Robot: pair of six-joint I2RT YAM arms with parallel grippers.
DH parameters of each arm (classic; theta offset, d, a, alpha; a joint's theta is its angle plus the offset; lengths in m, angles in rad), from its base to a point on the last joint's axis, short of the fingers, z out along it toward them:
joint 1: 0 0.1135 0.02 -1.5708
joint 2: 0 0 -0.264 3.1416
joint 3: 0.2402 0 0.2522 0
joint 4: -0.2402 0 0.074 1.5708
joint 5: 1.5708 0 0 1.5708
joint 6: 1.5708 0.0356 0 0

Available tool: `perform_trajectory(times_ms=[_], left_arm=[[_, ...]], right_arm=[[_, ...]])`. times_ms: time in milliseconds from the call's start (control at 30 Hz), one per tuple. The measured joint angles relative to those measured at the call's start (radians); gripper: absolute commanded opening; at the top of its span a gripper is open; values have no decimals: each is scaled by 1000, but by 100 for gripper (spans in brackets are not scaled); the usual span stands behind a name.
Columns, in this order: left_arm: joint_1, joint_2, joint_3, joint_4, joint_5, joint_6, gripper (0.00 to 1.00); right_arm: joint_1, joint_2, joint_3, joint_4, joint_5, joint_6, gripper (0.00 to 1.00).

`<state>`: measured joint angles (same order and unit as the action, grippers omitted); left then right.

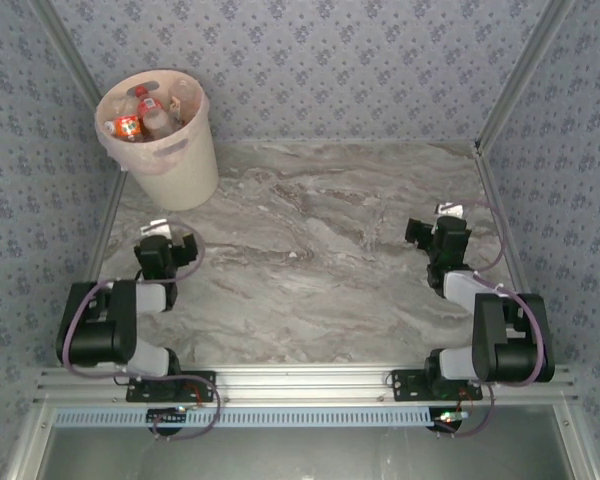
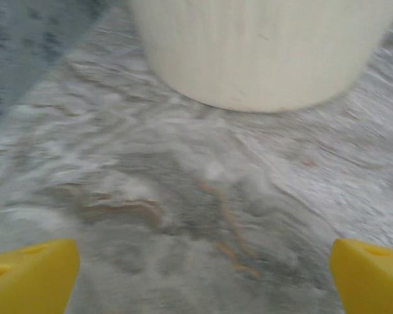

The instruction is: Put the plastic bottles in the bin

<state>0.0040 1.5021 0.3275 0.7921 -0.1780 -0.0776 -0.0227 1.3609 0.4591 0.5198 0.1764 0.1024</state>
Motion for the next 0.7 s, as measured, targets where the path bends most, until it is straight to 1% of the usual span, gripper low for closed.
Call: perform_trajectory(times_ms=[67,100,267,400,533,633,700], left_arm=[[-32,32,18,-4,2,18,98],[-40,38,23,5,-16,17,98],[-34,37,47,29,-92,13,98],[-34,37,48,31,-111,13,98],[-34,37,48,31,-122,13,98],[-34,37,48,31,-126,13,98],[-34,37,48,31,-126,13,98]], right_arm=[[-6,7,-12,28,-13,-6,100],[-9,11,-17,43,-20,-7,100],[-15,33,-71,160,-56,-21,100],[-15,72,-164,327,-92,-45,100],[-14,186,-243,526,-133,-63,100],[-14,203,-252,548,-145,-70,100],[-14,201,-219,526,-156,-70,100]])
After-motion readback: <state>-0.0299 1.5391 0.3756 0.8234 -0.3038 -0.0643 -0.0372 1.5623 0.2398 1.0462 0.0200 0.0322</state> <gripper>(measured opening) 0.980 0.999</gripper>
